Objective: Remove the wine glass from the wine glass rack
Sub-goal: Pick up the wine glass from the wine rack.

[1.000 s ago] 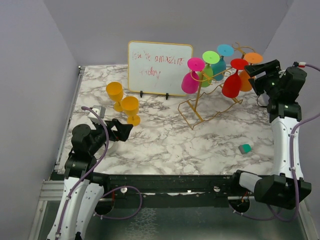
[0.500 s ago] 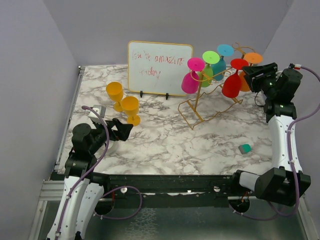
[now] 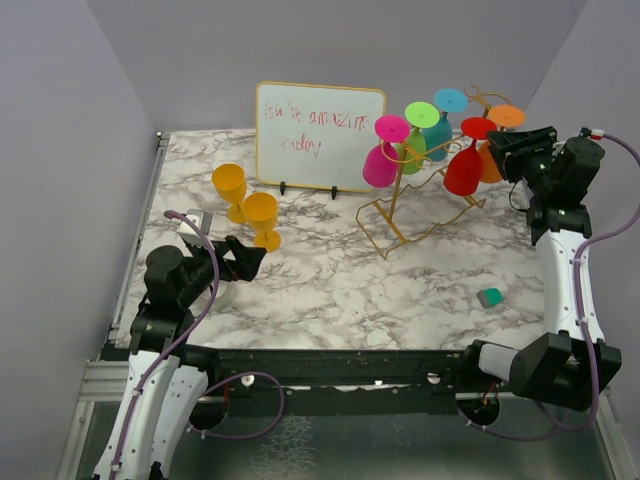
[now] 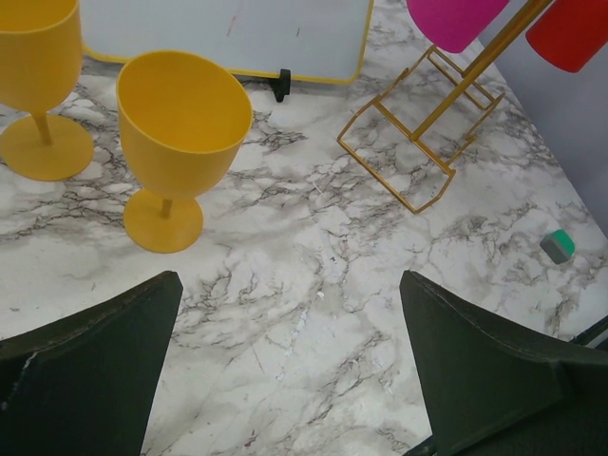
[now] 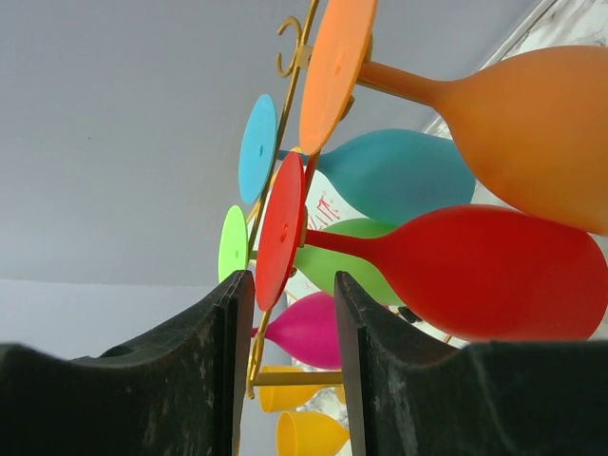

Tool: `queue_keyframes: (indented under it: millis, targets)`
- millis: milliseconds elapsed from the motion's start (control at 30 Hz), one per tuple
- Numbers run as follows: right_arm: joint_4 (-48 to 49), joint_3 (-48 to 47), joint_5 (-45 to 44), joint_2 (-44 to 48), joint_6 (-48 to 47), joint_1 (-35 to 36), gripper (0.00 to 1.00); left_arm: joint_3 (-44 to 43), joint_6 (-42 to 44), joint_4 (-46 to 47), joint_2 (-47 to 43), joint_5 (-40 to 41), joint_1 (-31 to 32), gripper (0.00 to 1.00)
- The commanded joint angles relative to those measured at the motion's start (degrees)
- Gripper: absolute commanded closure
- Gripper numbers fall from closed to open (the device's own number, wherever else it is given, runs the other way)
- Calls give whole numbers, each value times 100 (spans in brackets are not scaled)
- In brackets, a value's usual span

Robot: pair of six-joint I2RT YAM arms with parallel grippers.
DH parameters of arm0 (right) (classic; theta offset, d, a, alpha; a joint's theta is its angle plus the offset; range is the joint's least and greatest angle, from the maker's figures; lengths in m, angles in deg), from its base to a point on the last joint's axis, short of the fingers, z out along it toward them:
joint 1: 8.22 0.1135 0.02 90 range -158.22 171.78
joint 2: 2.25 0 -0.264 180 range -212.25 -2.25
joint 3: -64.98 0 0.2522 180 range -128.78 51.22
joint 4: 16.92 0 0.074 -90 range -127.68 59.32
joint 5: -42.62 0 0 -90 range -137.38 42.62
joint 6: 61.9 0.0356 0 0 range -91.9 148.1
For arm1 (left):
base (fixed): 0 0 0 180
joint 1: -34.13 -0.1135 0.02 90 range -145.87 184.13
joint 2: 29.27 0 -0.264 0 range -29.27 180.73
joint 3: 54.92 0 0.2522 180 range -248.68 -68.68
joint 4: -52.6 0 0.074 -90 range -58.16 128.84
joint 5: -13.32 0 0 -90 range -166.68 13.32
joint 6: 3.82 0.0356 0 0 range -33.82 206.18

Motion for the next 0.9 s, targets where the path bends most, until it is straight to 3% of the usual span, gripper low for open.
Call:
queue_keyframes:
  millis: [0,867]
  targets:
    - [240,126,-313,80,104,-52,57,-9,4,57,-103,181,-21,1]
    - [383,-1,-208,-205,216,-52,69,-17,-5,66,44,100,-50,1]
